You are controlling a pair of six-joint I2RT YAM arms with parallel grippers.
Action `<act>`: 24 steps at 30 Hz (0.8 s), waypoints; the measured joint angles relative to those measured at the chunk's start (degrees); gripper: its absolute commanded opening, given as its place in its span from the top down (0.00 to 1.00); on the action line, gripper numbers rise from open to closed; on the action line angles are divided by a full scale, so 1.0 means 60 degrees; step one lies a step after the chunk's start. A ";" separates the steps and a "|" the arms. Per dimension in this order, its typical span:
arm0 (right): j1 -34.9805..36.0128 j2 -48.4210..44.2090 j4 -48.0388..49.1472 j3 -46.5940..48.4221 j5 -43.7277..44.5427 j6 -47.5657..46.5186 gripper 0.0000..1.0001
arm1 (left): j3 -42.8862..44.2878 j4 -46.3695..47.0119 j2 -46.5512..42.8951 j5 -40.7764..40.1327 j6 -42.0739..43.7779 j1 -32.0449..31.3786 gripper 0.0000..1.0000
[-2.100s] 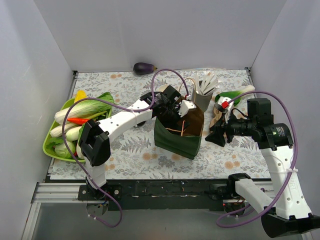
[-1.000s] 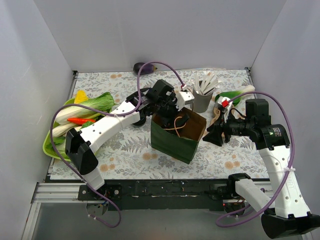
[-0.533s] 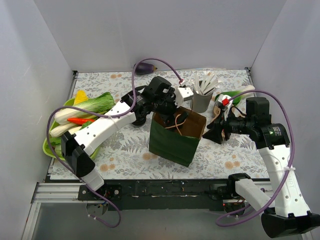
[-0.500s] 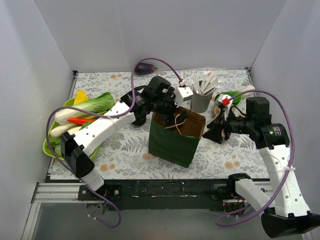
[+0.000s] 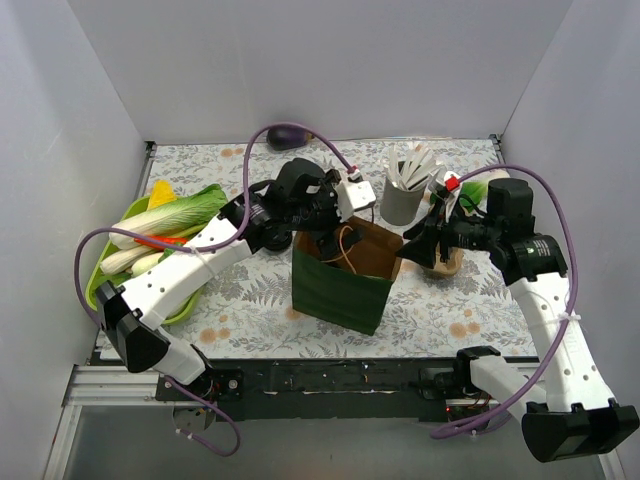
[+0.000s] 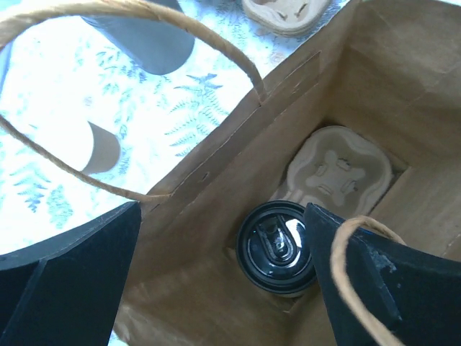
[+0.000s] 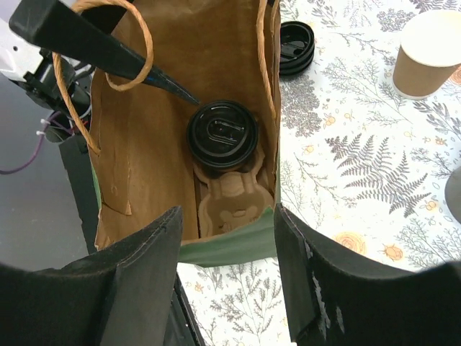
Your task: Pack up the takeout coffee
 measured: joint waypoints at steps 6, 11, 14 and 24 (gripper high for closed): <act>0.0000 0.0277 0.0339 0.0000 -0.0266 0.0219 0.39 | -0.0219 0.0535 -0.0106 -0.0623 0.0973 -0.0153 0.02; 0.0000 0.0259 0.0583 -0.0219 -0.0430 0.0321 0.39 | -0.0532 0.0907 -0.0178 -0.1064 0.2175 -0.0299 0.02; 0.0000 0.0259 0.0714 -0.0302 -0.0448 0.0401 0.39 | -0.0816 0.1133 -0.0368 -0.1308 0.3078 -0.0375 0.02; 0.0000 0.0091 0.1016 -0.0721 -0.0474 0.0499 0.39 | -0.1392 0.1767 -0.1279 -0.1566 0.6404 -0.0576 0.02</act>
